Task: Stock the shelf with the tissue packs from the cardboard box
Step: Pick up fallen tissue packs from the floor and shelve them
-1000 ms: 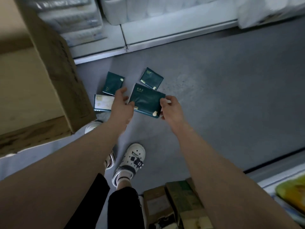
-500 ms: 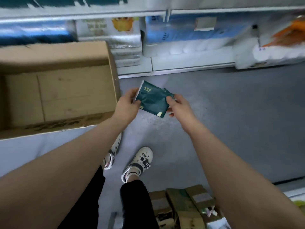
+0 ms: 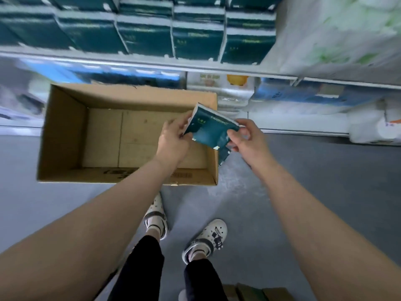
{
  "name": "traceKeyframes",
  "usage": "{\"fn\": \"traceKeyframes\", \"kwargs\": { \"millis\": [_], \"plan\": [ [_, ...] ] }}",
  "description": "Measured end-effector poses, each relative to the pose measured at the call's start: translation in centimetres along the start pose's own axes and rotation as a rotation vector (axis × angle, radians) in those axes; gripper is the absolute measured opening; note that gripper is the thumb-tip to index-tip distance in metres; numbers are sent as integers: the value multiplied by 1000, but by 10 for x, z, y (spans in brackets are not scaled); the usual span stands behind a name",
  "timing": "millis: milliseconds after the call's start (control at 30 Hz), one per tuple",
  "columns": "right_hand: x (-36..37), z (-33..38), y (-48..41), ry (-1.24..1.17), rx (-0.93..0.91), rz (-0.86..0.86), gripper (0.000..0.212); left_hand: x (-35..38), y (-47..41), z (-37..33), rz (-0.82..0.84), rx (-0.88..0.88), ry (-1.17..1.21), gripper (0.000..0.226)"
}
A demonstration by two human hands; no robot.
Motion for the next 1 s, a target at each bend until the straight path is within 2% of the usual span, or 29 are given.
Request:
{"fn": "traceKeyframes", "kwargs": {
  "millis": [100, 267, 500, 667, 1000],
  "plan": [
    [11, 47, -9, 47, -83, -28, 24, -34, -14, -21, -10, 36, 77, 54],
    [19, 141, -27, 115, -241, -84, 34, -88, -37, -68, -103, 96, 202, 45],
    [12, 248, -47, 196, -438, -185, 29, -134, -72, -129, -158, 226, 224, 46],
    [9, 280, -59, 257, -502, -250, 35, -138, -93, -145, -116, 222, 250, 50],
    [27, 300, -77, 256, -502, -330, 47, -142, -110, -152, -116, 174, 309, 55]
  ]
}}
Point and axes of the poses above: each hand's wrist, its own y-axis away from the middle knuckle, its own x-axis out of the palm, z = x × y, the point moved 9 cm from there along -y, towards the middle knuckle, and after that the axes turned 15 degrees about y, right-handed, at the moved point
